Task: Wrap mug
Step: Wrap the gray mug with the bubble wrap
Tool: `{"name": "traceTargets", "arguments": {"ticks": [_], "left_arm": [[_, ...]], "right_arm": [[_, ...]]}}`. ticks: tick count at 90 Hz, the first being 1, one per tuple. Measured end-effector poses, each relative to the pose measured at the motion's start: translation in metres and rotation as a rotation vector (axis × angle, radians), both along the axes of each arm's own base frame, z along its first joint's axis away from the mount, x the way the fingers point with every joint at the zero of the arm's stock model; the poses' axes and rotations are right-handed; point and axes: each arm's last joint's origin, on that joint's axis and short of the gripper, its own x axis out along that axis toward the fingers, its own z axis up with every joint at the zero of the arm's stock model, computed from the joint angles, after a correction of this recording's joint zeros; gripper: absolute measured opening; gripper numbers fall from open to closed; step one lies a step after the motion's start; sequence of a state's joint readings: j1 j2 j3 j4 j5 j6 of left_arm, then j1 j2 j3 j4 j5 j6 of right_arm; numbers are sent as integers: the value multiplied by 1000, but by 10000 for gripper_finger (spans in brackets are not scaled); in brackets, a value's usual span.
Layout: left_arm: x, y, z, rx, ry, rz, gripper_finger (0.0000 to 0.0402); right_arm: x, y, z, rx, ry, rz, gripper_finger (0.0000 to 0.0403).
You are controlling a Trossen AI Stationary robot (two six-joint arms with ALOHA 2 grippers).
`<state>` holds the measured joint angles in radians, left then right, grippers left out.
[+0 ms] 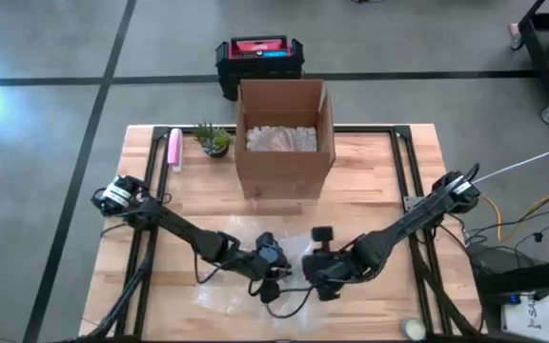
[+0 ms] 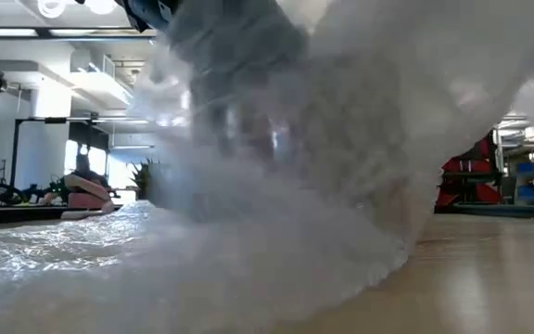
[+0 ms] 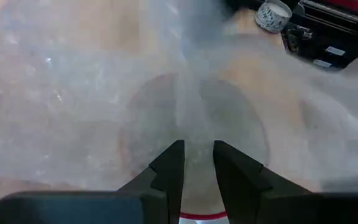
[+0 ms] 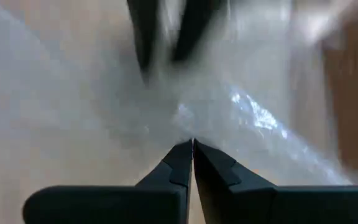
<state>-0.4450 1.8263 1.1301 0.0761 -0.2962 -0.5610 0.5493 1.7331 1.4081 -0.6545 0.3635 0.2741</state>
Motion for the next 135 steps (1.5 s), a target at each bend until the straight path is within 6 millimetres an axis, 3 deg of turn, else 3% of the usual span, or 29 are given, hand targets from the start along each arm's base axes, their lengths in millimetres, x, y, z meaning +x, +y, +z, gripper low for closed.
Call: {"name": "traceTargets", "arguments": {"ticks": [14,30,46,58,70,82,100,120,135], "left_arm": [[0,1,0,1,-1,1,75],[-2,1,2,-13,18,-33,75],[-15,3,32,-83,-7,-97,75],[-21,5,55,-22,-109,-44,75],[-15,10,46,42,-102,12,75],[-4,12,18,67,-31,39,75],[6,11,-5,39,7,45,75],[5,11,-1,33,-3,29,75],[5,11,1,28,-7,22,75]], "right_arm": [[12,1,-5,49,-39,51,0],[28,-7,-44,55,78,29,0],[31,-6,-65,44,151,36,0],[32,-6,-63,53,139,38,0],[32,-6,-61,55,131,40,0],[33,-5,-60,60,119,41,0],[26,-7,-37,87,77,47,0],[8,-16,14,128,-19,33,0],[4,-13,21,151,-71,43,0]]}}
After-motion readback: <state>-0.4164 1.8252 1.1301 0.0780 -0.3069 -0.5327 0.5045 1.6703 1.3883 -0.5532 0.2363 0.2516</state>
